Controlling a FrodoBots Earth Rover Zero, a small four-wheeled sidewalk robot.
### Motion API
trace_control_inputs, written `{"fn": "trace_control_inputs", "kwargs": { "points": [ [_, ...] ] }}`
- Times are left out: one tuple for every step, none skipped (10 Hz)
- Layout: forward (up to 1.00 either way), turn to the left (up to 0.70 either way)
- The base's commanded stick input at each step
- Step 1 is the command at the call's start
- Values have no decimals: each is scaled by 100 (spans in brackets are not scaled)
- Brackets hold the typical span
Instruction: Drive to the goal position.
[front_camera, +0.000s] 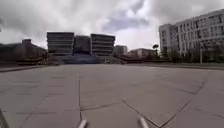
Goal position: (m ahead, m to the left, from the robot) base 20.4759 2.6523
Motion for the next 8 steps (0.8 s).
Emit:
{"fn": "trace_control_inputs", "kwargs": {
  "points": [
    [100,0],
    [100,0],
    [100,0],
    [100,0],
    [100,0],
    [100,0],
    [100,0],
    [100,0]
  ]
}}
